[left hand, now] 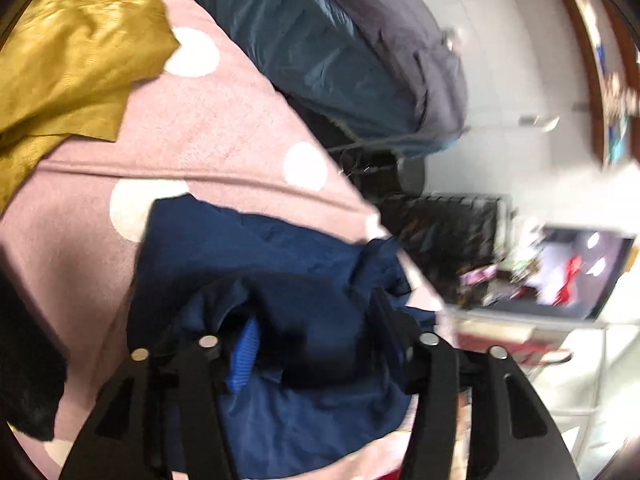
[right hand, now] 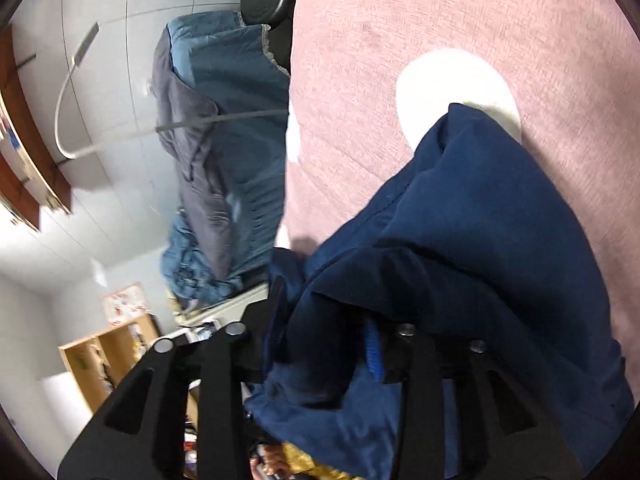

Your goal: Fold large clothes

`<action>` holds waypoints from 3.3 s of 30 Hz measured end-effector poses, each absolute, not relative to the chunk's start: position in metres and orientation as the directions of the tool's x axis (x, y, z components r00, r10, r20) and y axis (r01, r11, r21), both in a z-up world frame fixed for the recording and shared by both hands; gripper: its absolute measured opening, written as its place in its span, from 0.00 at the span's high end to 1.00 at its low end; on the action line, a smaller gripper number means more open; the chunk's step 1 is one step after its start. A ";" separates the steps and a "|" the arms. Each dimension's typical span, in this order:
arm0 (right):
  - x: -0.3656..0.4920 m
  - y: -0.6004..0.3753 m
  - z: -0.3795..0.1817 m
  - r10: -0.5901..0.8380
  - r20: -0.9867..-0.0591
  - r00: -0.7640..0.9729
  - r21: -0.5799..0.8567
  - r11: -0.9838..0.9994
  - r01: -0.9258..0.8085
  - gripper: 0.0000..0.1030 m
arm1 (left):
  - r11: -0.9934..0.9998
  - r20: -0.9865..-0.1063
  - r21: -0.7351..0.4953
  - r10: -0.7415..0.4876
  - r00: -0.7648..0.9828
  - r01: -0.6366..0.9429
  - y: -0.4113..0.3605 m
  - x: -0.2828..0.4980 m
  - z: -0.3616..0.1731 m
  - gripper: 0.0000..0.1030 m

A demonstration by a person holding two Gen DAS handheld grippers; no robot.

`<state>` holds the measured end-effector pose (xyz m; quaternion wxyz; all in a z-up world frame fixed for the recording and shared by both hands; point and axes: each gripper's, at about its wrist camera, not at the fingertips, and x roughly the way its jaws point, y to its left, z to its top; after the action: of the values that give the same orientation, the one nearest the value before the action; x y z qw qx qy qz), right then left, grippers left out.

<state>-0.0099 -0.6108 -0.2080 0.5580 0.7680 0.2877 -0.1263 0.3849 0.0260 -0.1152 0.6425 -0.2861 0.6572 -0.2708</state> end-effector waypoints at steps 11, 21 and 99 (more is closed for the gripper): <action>-0.014 -0.590 -0.132 0.242 -0.699 0.673 0.715 0.244 0.655 0.41 | 0.870 -0.905 -0.301 -0.390 0.171 0.390 0.024 0.311 -0.073 0.13; 0.009 -0.533 -0.120 -0.064 -0.908 0.414 0.234 0.741 0.629 0.41 | 0.831 -0.940 0.050 -0.148 0.308 0.554 -0.015 0.269 -0.140 0.13; -0.111 -0.333 -0.126 -0.230 -0.944 0.238 0.030 0.658 0.752 0.14 | 0.776 -0.922 0.064 -0.195 0.335 0.627 -0.010 0.133 -0.138 0.06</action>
<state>-0.1114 -0.3333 -0.1258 0.7460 0.2501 0.5222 -0.3290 0.1328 -0.0101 -0.1380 0.7894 0.2100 0.5147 -0.2604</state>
